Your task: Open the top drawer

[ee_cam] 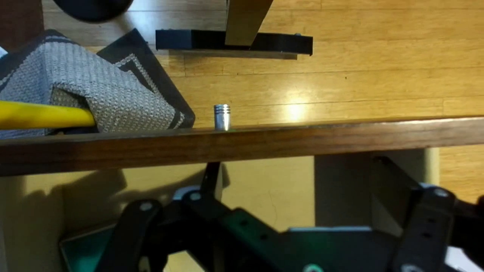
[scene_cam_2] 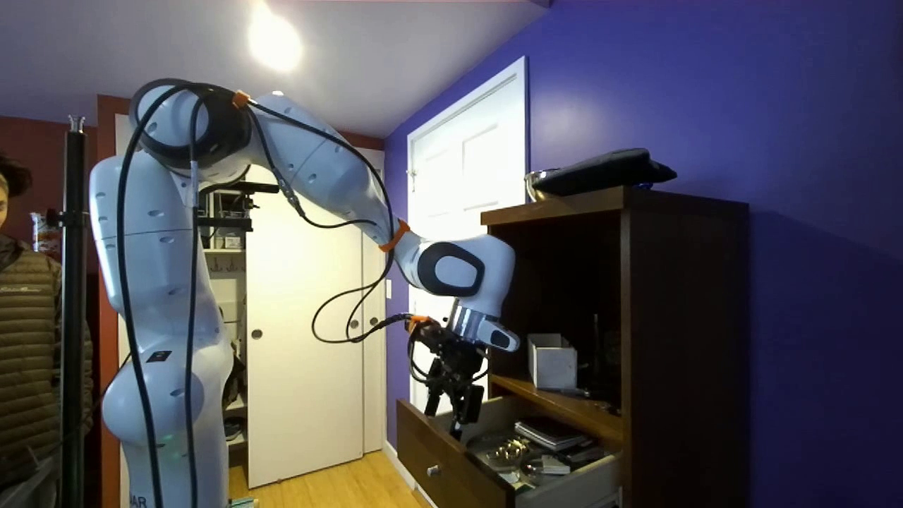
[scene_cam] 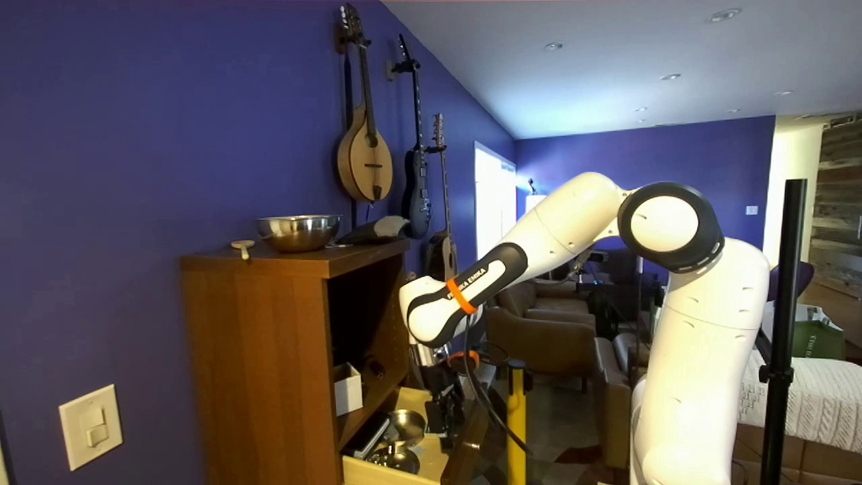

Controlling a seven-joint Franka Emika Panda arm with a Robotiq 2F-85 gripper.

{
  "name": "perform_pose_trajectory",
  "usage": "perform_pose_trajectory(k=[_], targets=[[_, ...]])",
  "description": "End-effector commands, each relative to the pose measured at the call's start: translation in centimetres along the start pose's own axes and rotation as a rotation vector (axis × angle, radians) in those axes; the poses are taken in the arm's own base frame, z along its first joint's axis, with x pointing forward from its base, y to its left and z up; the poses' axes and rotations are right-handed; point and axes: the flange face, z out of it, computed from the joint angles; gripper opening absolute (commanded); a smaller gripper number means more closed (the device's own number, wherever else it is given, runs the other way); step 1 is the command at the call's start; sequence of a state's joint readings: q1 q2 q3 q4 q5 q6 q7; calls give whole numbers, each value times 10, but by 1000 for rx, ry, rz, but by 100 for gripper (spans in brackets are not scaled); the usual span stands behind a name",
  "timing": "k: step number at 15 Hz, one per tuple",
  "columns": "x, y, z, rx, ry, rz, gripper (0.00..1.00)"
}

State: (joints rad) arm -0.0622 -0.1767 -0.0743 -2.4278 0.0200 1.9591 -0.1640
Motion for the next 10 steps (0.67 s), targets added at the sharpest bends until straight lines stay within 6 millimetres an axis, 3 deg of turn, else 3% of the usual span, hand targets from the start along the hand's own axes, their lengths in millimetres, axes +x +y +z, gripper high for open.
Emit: perform_pose_trajectory(k=[1, 4, 10], targets=[[-11, 2, -6, 9, -43, 14, 100], [-18, 1, -21, -3, 54, 2, 100], [-80, -1, -79, -43, 295, -52, 100]])
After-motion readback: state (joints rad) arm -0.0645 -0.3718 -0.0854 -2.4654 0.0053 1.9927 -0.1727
